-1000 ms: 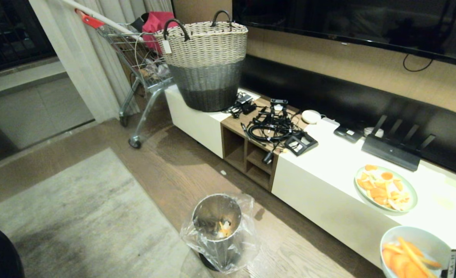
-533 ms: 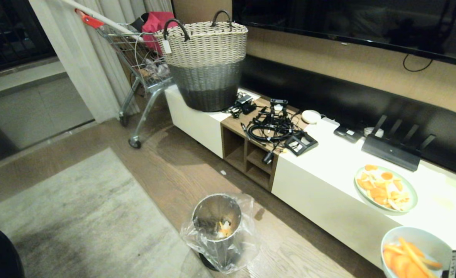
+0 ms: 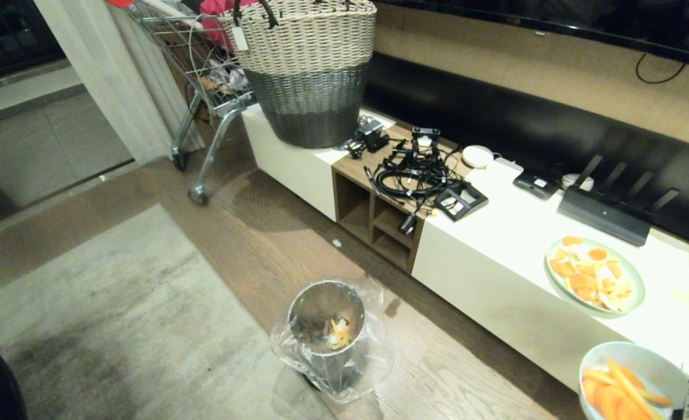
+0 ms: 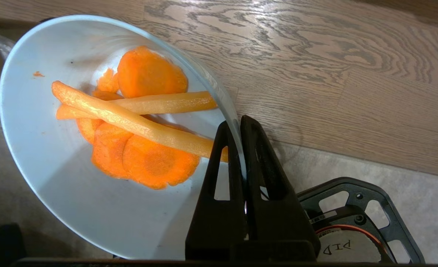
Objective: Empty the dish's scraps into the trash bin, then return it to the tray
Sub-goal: Move the bowl over the trash can
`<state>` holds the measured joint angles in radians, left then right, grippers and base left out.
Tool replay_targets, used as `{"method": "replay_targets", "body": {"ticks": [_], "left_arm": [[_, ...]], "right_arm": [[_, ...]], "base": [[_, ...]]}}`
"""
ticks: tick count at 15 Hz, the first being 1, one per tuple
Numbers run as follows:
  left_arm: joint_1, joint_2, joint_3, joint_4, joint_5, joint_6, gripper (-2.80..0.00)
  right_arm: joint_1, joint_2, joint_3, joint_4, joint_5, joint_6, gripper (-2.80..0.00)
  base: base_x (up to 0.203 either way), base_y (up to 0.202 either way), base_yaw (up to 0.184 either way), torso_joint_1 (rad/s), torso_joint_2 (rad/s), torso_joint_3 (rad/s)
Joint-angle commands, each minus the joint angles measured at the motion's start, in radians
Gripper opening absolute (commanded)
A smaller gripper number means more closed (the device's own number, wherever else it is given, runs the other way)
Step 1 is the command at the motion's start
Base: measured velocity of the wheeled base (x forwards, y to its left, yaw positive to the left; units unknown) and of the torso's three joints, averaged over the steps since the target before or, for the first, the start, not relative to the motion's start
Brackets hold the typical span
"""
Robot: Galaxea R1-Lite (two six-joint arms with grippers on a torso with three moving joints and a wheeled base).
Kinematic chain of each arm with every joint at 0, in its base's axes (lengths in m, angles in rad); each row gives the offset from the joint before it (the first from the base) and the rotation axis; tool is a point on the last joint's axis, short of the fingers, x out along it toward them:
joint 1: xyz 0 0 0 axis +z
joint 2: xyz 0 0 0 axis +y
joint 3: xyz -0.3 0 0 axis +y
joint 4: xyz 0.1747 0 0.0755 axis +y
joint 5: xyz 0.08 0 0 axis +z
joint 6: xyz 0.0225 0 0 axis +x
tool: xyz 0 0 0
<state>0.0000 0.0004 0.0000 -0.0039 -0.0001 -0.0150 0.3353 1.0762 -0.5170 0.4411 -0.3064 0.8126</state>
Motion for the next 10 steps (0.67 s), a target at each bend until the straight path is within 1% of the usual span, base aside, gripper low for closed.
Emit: {"method": "replay_targets", "body": {"ticks": [1,10], "left_arm": [[0.0,0.0,0.0,-0.001,0.0,0.0,-2.8],[0.0,0.0,0.0,-0.002,0.0,0.001,-2.8]], "right_arm": [[0.001,-0.005,0.0,0.004,-0.003,0.005,-2.8],[0.011,-0.01,0.006,0.004,-0.003,0.005,-2.8]], "base": [[0.0,0.0,0.0,0.006,0.0,-0.199],[0.0,0.0,0.0,0.003,0.0,-0.196]]}}
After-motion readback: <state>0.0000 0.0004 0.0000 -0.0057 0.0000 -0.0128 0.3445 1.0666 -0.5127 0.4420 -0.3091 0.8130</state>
